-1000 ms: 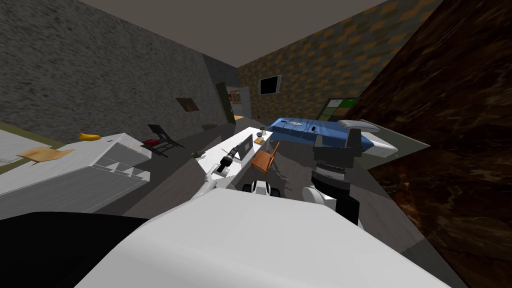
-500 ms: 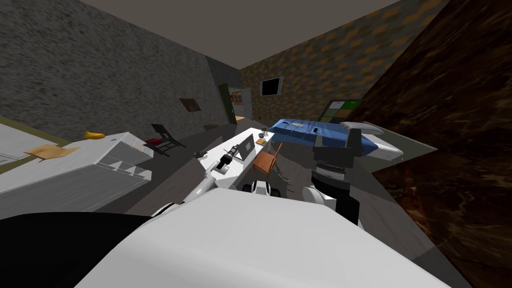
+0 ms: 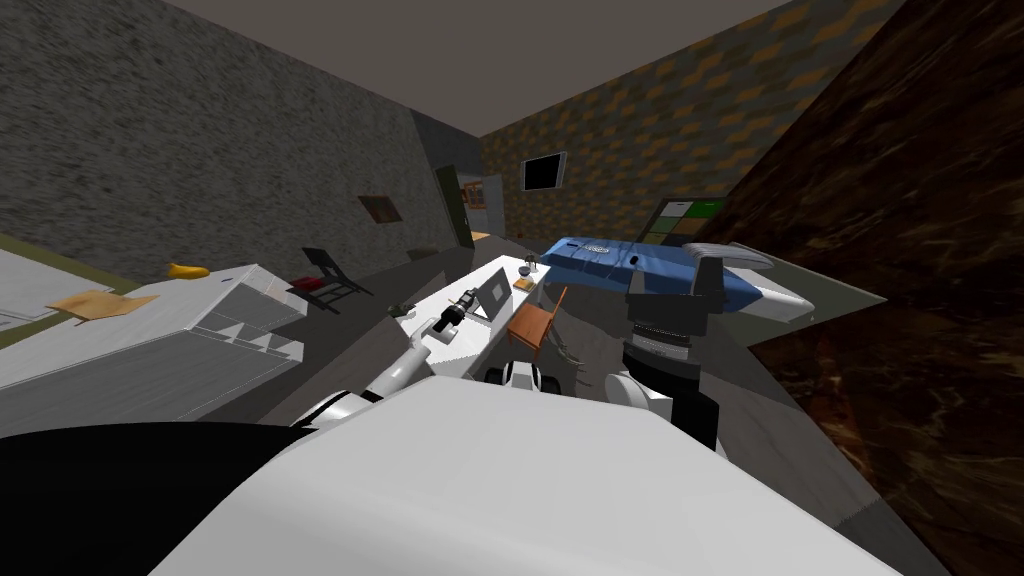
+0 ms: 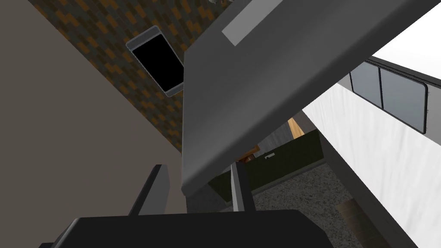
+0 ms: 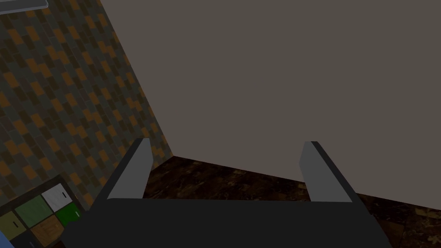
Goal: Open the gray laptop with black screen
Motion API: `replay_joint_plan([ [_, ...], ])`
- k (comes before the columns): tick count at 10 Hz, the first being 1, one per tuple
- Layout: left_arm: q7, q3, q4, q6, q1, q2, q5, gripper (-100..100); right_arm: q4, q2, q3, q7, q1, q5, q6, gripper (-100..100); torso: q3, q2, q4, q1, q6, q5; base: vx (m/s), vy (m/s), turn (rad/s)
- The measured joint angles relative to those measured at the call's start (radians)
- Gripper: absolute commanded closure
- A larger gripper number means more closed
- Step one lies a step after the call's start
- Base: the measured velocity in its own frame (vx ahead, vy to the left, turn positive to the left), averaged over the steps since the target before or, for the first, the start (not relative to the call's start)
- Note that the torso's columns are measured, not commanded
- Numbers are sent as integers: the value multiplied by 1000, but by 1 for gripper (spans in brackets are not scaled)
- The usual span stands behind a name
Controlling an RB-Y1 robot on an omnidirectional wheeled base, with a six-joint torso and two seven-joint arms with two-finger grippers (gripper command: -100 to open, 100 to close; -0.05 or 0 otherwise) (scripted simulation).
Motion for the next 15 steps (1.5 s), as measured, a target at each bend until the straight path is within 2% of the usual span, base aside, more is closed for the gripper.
replay_joint_plan([
  [1,7,1,0,2,-3,3,3,100,0,0,0,0,0,0,0,0,2,3,1,-2,1,0,11,115,-60],
  [3,40,-2,14,24,-12,-19,37,100,0,0,0,0,0,0,0,0,1,2,0,0,4,2,-13,81,-131],
  [5,70,1,26,42,-21,-24,62,100,0,0,0,0,0,0,0,0,1,2,-3,-12,7,1,-14,10,-47],
  [13,74,-5,22,42,-17,-29,66,100,0,0,0,0,0,0,0,0,-1,-2,-3,-3,4,2,-3,2,-11],
  [15,97,-1,35,50,-24,-39,89,100,0,0,0,0,0,0,0,0,-1,-3,-6,-5,8,4,-14,10,-47],
])
